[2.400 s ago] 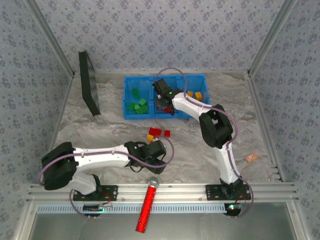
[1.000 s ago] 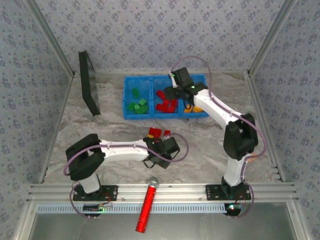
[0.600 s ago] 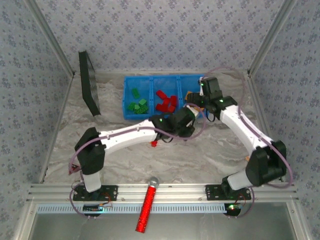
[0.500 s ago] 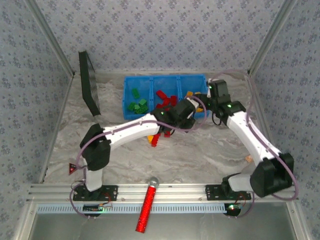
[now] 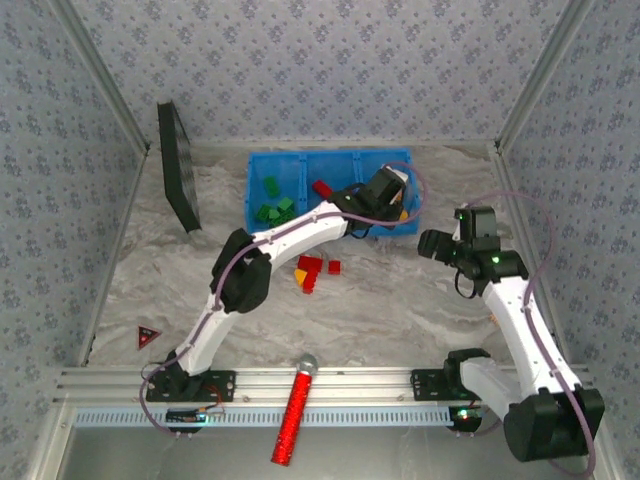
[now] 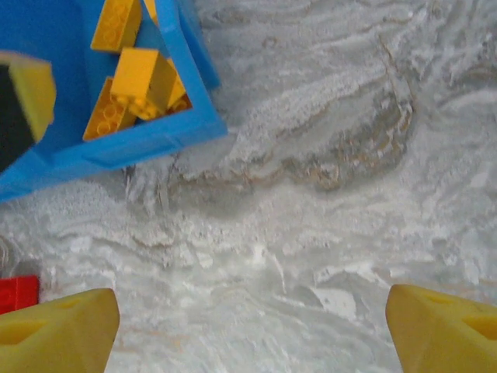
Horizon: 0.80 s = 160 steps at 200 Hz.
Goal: Sort the legos into containers by color
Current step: Place the lego in the container.
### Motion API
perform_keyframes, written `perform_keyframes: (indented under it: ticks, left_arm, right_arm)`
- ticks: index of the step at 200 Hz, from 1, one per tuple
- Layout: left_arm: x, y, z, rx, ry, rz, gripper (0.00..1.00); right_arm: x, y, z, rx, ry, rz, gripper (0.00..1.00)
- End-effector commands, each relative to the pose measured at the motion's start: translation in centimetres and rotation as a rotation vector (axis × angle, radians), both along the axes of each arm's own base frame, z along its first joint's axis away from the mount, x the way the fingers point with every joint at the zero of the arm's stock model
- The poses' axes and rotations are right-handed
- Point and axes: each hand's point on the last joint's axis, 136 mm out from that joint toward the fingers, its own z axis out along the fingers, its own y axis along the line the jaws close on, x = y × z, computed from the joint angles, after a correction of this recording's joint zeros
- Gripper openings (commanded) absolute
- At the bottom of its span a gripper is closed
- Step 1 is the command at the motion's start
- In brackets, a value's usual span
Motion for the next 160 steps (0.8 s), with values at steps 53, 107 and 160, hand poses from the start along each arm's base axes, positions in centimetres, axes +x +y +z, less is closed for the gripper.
perform_keyframes:
  ticks: [53, 107, 160]
  left_arm:
    - [2.1, -2.9, -2.0, -0.077, 0.076, 0.004, 0.32]
    - [2.9, -2.9, -3.4, -0.073, 0.084, 0.037, 0.42]
    - [3.2, -2.7, -3.4, -0.043, 0.073, 0.044, 0.57]
  right_arm:
    - [-2.7, -0.3, -1.6, 0.061, 0.066, -0.038, 0.93]
    - [-2.0, -0.3, -2.4, 0.059, 0.084, -0.033, 0.94]
    - [-1.0, 0.2, -2.1, 0.077, 0.069, -0.017, 0.94]
